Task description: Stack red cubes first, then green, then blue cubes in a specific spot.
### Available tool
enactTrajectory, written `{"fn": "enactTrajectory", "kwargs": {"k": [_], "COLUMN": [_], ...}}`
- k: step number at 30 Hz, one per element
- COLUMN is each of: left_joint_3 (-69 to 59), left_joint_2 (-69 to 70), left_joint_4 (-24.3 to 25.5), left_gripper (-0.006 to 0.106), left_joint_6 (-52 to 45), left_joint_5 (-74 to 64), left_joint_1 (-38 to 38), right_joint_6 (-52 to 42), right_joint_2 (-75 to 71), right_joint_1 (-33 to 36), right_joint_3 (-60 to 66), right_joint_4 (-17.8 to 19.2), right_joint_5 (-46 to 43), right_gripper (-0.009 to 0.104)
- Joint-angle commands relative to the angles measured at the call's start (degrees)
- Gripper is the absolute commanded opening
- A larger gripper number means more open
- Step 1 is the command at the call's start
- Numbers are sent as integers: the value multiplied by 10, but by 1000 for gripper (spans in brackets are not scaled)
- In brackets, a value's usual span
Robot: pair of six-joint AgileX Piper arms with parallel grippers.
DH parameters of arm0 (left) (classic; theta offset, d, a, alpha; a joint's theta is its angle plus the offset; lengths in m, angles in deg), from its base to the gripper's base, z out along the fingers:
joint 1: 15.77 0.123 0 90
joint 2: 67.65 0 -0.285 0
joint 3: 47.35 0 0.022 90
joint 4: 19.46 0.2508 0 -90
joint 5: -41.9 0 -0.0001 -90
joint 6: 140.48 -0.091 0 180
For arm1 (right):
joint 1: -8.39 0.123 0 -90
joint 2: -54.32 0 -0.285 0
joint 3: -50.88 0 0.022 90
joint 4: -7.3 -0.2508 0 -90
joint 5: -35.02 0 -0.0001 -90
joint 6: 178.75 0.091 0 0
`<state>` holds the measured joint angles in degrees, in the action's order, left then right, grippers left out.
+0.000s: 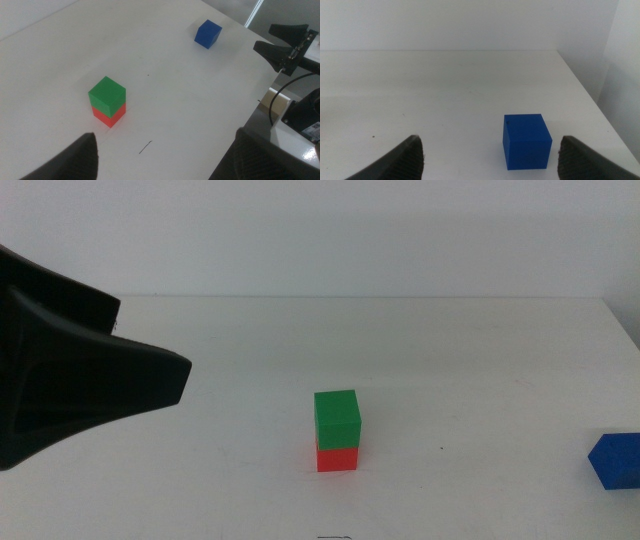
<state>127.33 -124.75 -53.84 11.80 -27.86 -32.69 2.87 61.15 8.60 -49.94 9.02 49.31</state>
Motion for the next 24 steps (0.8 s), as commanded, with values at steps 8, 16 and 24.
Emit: {"fn": "enactTrajectory", "kwargs": {"k": [8,16,24], "left_joint_3": [11,11,11], "left_joint_2": [0,0,0], "left_joint_4": [-27,-27,-27], "left_gripper": [92,92,92], "left_joint_6": [2,2,2], "left_joint_5": [27,27,27], "left_joint_1": [-1,-1,-1], "right_joint_6": [-5,-5,-2], "right_joint_2": [75,267,474], "right_joint_1": [0,0,0], "right_joint_3": [-143,-402,-634], "right_joint_4": [0,0,0], "right_joint_5": [96,337,568], "right_gripper": [87,87,87]}}
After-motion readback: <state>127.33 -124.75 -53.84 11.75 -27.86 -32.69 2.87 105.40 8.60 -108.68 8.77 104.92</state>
